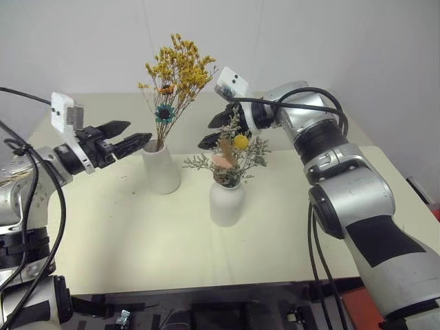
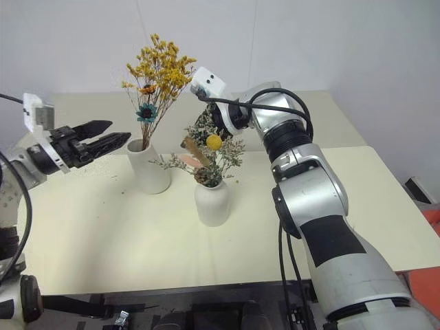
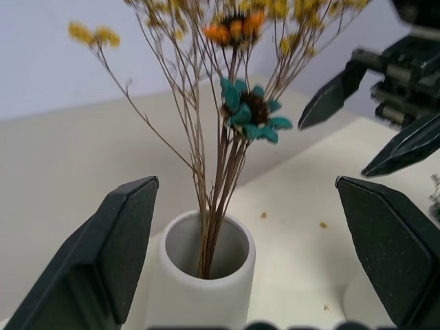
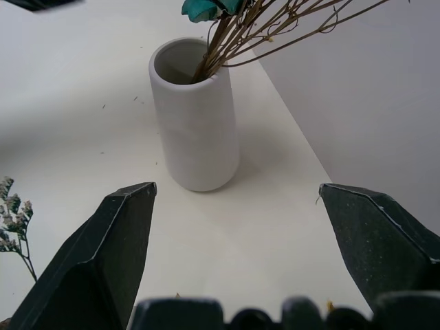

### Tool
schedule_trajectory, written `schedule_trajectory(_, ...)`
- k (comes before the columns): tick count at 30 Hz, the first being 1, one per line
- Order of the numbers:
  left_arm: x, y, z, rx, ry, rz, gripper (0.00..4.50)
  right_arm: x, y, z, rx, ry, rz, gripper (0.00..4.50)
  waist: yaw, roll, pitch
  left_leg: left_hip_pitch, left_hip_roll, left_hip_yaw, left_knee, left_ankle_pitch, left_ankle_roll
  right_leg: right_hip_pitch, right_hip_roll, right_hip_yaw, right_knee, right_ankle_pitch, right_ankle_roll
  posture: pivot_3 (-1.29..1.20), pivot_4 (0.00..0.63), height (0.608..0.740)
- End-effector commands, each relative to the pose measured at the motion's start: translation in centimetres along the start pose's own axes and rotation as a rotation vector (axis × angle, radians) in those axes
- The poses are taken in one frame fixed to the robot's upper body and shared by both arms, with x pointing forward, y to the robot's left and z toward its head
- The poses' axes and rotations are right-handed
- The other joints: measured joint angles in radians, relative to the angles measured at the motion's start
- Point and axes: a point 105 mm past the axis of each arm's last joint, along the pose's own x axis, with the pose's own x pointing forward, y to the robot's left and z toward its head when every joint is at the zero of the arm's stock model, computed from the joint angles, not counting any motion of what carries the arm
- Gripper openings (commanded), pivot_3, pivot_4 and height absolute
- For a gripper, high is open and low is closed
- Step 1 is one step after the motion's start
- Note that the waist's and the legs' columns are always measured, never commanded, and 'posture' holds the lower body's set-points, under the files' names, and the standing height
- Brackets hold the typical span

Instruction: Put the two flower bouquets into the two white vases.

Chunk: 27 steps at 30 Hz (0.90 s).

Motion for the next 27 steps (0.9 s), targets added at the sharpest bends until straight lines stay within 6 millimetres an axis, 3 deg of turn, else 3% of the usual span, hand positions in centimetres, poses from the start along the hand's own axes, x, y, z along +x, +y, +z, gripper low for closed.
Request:
schedule_trajectory(1, -1.7, -1.9, 1.7, 0.022, -0.108, -0.039, 4.49, -0.6, 0.1, 1.2, -0.043, -0.048, -0.001, 4.50, -0.001, 0.000, 0.000, 0.000, 0.000, 0.000, 0.000, 0.000, 0.000, 0.000, 0.000, 0.000, 0.000, 0.000, 0.000, 0.00, 0.150, 0.740)
schedule_trajectory(8, -2.1, -5.4, 1.4, 0.066, -0.137, -0.190, 4.49, -3.3, -1.0, 2.3, -0.093, -0.163, -0.065, 4.50, 0.010, 0.000, 0.000, 0.000, 0.000, 0.000, 0.000, 0.000, 0.000, 0.000, 0.000, 0.000, -0.002, 0.000, 0.000, 0.00, 0.150, 0.740)
schedule_trajectory(15, -1.0, -6.7, 1.4, 0.128, -0.136, -0.305, 4.49, -9.1, -3.1, 3.4, -0.099, -0.257, -0.241, 4.50, 0.016, 0.000, 0.000, 0.000, 0.000, 0.001, 0.000, 0.000, 0.000, 0.001, 0.000, 0.000, -0.005, 0.000, 0.000, 0.00, 0.150, 0.740)
schedule_trajectory(21, -0.8, -5.9, 1.6, 0.165, -0.096, -0.352, 4.49, -14.0, -3.5, 1.4, -0.092, -0.257, -0.360, 4.50, 0.016, 0.000, 0.000, 0.001, 0.000, 0.001, 0.000, 0.000, 0.000, 0.001, 0.001, 0.001, -0.005, 0.000, 0.000, 0.00, 0.150, 0.740)
schedule_trajectory(27, -2.0, -5.0, 0.8, 0.192, -0.045, -0.350, 4.49, -17.9, -1.1, -3.0, -0.072, -0.243, -0.443, 4.50, 0.020, 0.000, 0.000, 0.001, 0.000, 0.003, 0.000, 0.000, 0.000, 0.001, 0.000, 0.001, -0.006, 0.000, 0.000, 0.00, 0.150, 0.740)
